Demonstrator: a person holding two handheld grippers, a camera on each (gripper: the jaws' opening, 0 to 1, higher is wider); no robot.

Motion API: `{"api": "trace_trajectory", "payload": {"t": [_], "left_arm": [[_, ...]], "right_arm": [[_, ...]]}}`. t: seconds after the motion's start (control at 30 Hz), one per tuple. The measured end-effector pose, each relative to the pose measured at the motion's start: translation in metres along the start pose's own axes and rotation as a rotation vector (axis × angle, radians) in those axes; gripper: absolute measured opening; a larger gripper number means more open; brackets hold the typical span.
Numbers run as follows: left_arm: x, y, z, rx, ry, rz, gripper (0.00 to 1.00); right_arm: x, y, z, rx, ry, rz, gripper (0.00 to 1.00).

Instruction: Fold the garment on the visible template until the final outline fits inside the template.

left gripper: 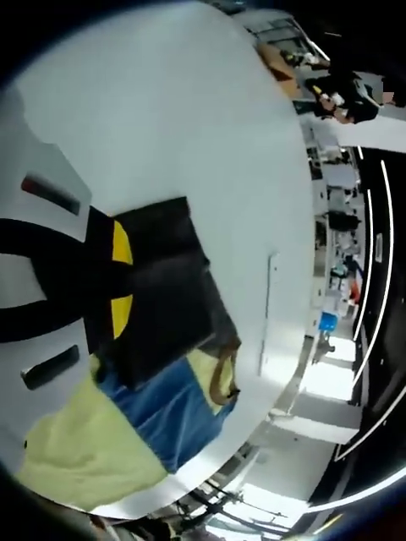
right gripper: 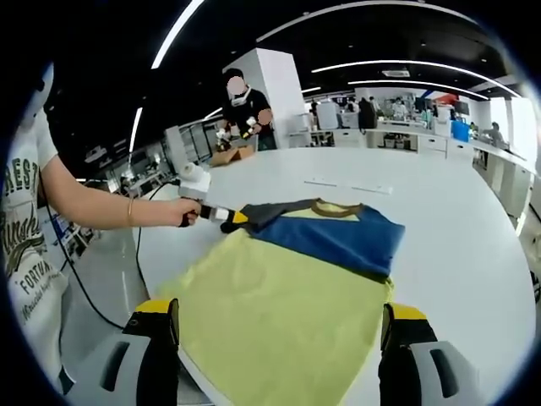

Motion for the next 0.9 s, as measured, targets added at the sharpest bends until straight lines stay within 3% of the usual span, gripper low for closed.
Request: {"api": "trace_trajectory", "payload": {"t": [0.1,0.5,0.63,0.9], "left_arm": [[-0.004,-0.003,0.004,-0.068,-0.005,-0.022,0.02],[-0.013,-0.012,0.02,-0.039,-0.055,-0.055,0.01],[-0.017,-0.015,0.031,-0.074,-0.119,-0.085,0.01],[-0.025,-0.026,0.057,-0.078,-0.156,-0.151,0.01]], "right_arm": [[-0.001,-0.001,0.0,0.001,-0.003,-0.004,0.99],[0.0,-0.001,-0.001,-0.014,0.001,-0.002,0.98],[-0.001,0.0,-0.001,-0.019,-0.001,-0.003,0.98],[-0.005,0.0,-0.001,-0.021,-0.01,-0.008,0.98]]}}
Point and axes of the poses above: the point that each gripper's makers call its tool centre point, and the gripper's own axes: x roughly forward along the fingers, y roughly to its left, z roughly out of its top, the point moved 8 cm from there along -x, roughly backward along the fingers, and after that the axes turned 14 degrees about x, right-handed, at the moved point
